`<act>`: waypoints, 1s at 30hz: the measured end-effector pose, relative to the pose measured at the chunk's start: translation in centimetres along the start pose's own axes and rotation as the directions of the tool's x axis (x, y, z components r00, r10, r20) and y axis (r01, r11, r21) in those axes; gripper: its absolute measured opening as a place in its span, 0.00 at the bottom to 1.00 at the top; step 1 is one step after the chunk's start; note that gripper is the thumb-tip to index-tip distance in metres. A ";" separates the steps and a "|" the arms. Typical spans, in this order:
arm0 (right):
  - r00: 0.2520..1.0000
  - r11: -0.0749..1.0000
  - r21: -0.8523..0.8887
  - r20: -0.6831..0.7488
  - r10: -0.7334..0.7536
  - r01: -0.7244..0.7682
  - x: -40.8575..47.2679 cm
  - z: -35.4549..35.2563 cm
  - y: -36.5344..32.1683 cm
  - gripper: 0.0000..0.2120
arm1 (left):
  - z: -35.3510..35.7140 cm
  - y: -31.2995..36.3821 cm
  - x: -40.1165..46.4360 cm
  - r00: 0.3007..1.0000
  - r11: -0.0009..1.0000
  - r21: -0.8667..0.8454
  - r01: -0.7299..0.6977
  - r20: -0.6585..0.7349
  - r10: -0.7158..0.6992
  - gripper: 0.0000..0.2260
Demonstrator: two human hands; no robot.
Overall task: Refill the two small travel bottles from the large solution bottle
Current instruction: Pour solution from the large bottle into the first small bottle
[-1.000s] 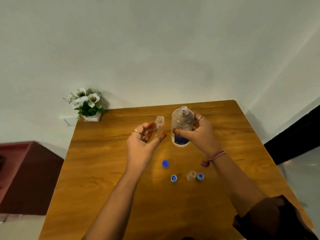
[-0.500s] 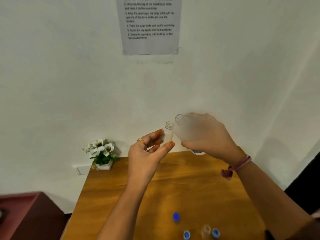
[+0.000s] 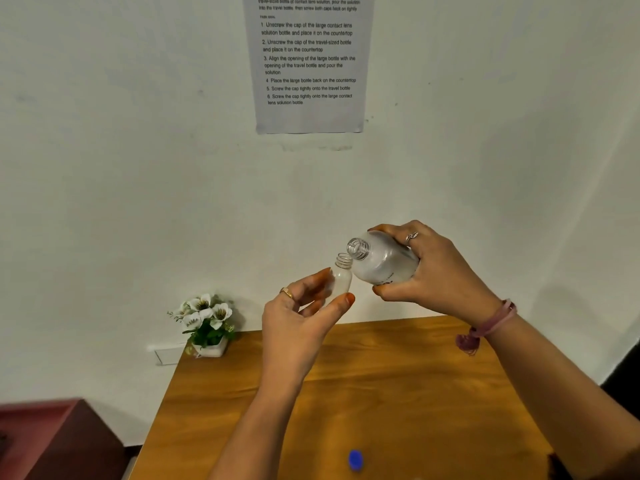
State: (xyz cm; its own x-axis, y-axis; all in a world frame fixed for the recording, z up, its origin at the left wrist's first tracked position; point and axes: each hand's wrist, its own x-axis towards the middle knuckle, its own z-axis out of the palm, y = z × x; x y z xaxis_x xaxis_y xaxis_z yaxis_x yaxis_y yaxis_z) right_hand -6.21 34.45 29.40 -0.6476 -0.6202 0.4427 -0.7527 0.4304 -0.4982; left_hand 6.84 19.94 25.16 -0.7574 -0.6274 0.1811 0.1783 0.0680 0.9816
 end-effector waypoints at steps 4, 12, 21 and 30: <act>1.000 0.999 -0.046 0.011 -0.021 0.021 0.4 -0.3 0.1 0.36 | 0.2 0.0 0.0 1.000 1.000 -0.005 0.008 -0.009 -0.008 0.19; 0.997 0.992 -0.107 -0.010 -0.072 0.071 0.9 -0.8 0.0 0.35 | 0.2 0.0 0.0 1.000 1.000 -0.012 0.015 -0.008 -0.015 0.18; 0.991 0.967 -0.222 0.004 -0.131 0.128 1.6 -0.9 -0.3 0.35 | -0.2 0.1 0.0 1.000 1.000 -0.016 0.021 0.009 -0.021 0.19; 0.979 0.934 -0.298 0.010 -0.204 0.198 2.1 -1.2 -1.0 0.35 | -0.7 0.0 0.0 1.000 0.999 -0.042 0.023 0.005 -0.022 0.18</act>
State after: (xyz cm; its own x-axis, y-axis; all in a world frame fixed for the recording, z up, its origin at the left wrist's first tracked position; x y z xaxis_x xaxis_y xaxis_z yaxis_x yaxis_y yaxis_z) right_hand -6.99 33.50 31.70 -0.4792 -0.7013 0.5277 -0.8662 0.4748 -0.1556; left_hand 7.24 19.38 25.10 -0.7644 -0.6247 0.1592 0.1876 0.0208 0.9820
